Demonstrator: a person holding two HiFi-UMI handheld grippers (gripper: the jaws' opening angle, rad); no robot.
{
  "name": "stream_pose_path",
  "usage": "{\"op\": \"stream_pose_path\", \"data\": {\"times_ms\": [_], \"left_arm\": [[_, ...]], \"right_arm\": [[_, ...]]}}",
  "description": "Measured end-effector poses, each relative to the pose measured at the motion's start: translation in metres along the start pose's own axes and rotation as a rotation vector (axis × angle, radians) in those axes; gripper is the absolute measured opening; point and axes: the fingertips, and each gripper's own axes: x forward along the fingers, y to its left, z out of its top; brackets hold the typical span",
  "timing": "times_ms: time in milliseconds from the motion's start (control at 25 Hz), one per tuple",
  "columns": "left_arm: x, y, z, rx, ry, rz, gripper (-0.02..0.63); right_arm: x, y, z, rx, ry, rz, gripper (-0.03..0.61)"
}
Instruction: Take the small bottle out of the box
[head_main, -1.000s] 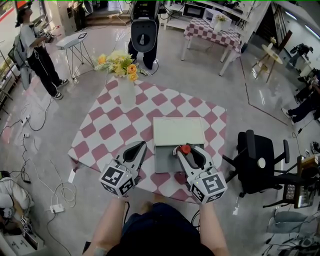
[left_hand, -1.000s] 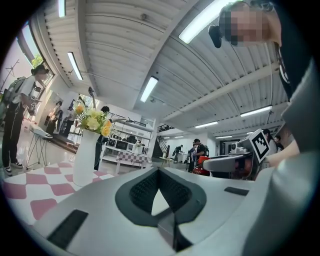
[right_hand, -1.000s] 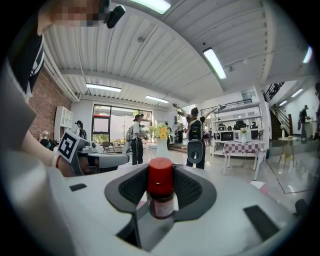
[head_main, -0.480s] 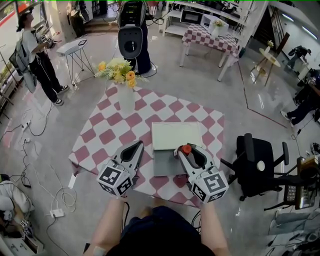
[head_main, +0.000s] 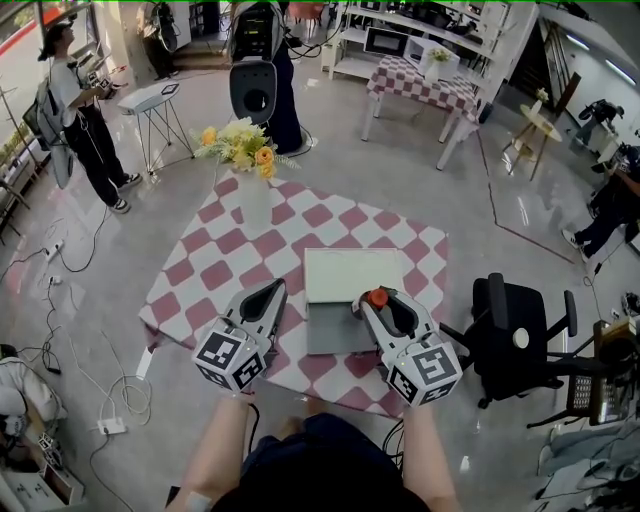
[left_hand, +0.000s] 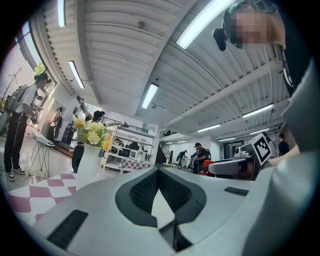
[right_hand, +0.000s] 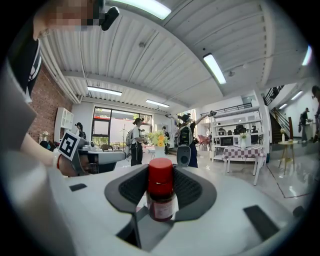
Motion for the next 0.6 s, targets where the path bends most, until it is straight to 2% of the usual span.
{"op": "stream_pose_path", "data": {"times_ms": [600], "left_arm": [[-0.002, -0.001, 0.013, 0.007, -0.027, 0.011, 0.002]], "right_arm": [[-0.008, -0.005, 0.014, -0.007, -0.031, -0.01, 0.147]]}}
